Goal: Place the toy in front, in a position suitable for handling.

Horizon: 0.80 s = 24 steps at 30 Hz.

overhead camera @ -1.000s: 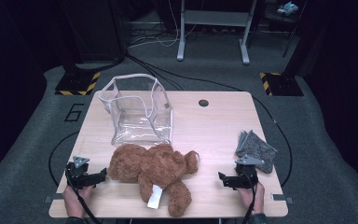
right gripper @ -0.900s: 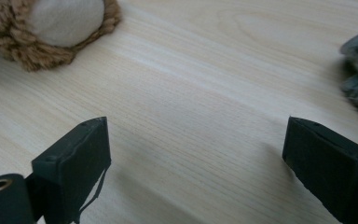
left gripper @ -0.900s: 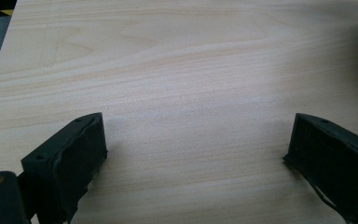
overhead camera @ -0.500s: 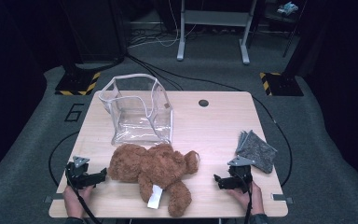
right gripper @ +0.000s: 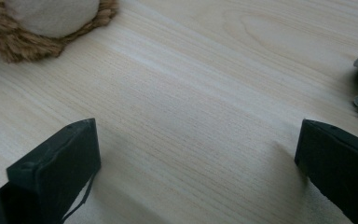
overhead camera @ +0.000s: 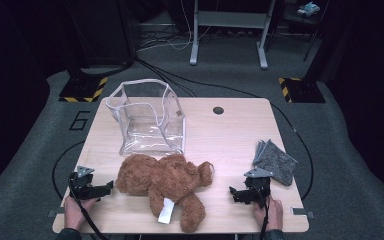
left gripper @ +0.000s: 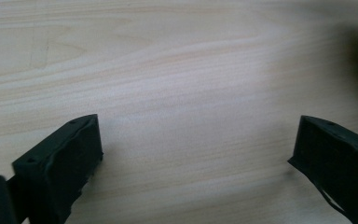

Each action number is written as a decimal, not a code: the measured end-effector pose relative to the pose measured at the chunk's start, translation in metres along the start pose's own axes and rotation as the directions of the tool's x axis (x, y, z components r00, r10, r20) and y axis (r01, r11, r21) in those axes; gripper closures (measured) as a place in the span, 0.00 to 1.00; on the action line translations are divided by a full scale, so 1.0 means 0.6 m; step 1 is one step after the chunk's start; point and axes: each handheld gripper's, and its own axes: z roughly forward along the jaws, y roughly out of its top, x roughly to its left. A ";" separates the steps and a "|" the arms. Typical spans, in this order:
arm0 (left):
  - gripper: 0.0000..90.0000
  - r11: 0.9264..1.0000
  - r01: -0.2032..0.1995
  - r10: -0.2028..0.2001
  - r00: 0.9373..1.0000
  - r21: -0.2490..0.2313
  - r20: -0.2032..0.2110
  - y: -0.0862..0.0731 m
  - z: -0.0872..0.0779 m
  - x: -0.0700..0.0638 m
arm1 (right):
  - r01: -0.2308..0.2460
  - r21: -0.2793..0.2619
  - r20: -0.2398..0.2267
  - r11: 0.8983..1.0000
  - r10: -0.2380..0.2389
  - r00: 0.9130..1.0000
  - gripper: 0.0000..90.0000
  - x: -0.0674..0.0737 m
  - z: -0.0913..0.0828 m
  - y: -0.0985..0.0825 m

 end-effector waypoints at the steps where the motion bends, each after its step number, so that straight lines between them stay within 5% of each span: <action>1: 0.00 1.000 0.000 0.000 1.000 0.000 0.000 0.000 0.000 0.000 | -0.008 -0.003 0.001 1.000 0.008 1.000 0.00 0.001 0.000 0.000; 11: 0.00 0.995 -0.023 0.030 0.997 -0.095 0.067 0.097 -0.038 -0.007 | 0.010 0.003 -0.010 1.000 -0.010 1.000 0.00 -0.002 -0.001 -0.001; 24: 0.03 0.982 -0.132 0.144 0.986 -0.135 0.088 0.211 -0.047 -0.054 | 0.011 0.003 -0.012 1.000 -0.011 1.000 0.00 -0.003 -0.001 -0.001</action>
